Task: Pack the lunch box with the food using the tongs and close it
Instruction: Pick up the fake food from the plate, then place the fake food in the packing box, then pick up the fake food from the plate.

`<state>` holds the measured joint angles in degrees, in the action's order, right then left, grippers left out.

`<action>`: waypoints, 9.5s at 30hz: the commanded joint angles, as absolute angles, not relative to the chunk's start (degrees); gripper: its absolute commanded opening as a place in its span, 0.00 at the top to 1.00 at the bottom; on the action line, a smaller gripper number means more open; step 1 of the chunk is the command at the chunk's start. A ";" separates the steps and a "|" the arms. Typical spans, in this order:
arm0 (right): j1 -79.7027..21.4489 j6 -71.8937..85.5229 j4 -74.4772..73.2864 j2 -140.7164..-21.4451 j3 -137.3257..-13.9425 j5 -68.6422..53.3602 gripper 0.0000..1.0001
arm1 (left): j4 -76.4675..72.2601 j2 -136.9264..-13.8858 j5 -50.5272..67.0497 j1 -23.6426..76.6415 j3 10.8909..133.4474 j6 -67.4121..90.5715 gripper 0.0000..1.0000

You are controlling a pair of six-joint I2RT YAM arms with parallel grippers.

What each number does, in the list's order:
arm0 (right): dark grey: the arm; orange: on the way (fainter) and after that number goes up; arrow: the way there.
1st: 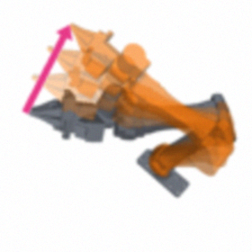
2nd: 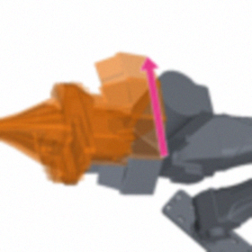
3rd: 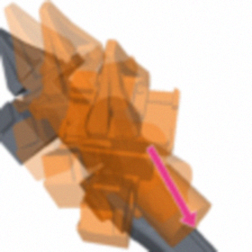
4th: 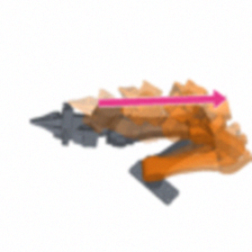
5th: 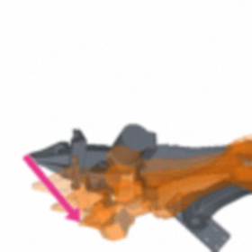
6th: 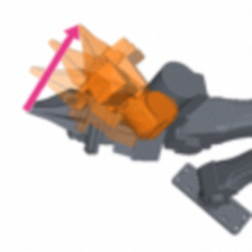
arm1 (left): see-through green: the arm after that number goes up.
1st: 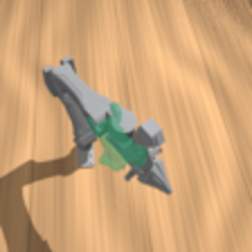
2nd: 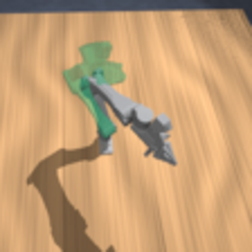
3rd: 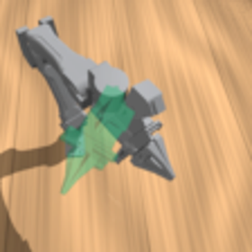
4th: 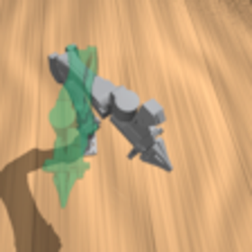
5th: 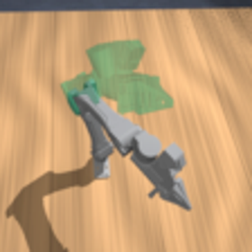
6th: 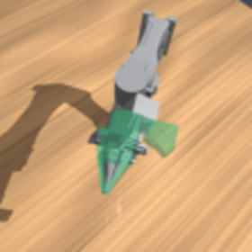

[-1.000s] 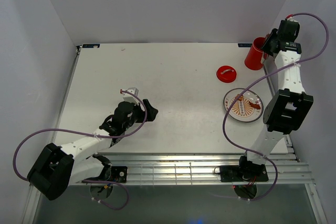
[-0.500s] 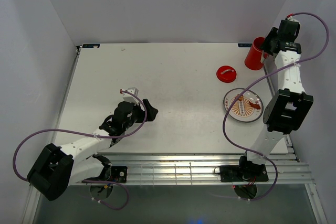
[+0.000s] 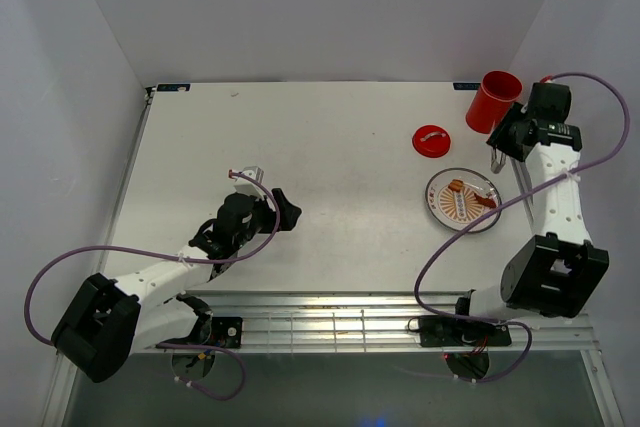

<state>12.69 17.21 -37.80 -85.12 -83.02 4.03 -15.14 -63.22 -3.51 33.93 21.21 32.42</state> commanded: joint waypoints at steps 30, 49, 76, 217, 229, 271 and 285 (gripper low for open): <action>12.22 2.46 -53.35 -75.94 -69.44 4.92 0.43 | -16.61 -68.21 -5.98 34.10 23.56 31.38 0.03; 9.67 1.58 -51.86 -73.83 -63.28 9.06 0.46 | -16.44 -64.16 -6.59 34.10 22.06 32.26 0.03; 9.23 2.11 -53.26 -73.30 -69.07 10.10 0.74 | -16.08 -65.13 -6.86 34.10 22.68 32.26 0.03; -3.78 24.43 -26.28 -53.17 -40.78 13.10 0.43 | -24.43 -65.83 9.93 34.54 20.13 36.56 0.03; -3.78 24.17 -23.47 -54.75 -39.38 12.92 0.44 | -24.43 -66.36 10.63 34.54 20.39 36.91 0.03; -3.78 25.93 -18.63 -56.17 -35.51 12.66 0.61 | -24.08 -65.92 10.37 34.54 20.57 37.18 0.03; -3.69 22.86 -23.91 -51.94 -42.44 15.90 0.62 | -24.00 -65.83 10.46 34.54 20.48 37.18 0.03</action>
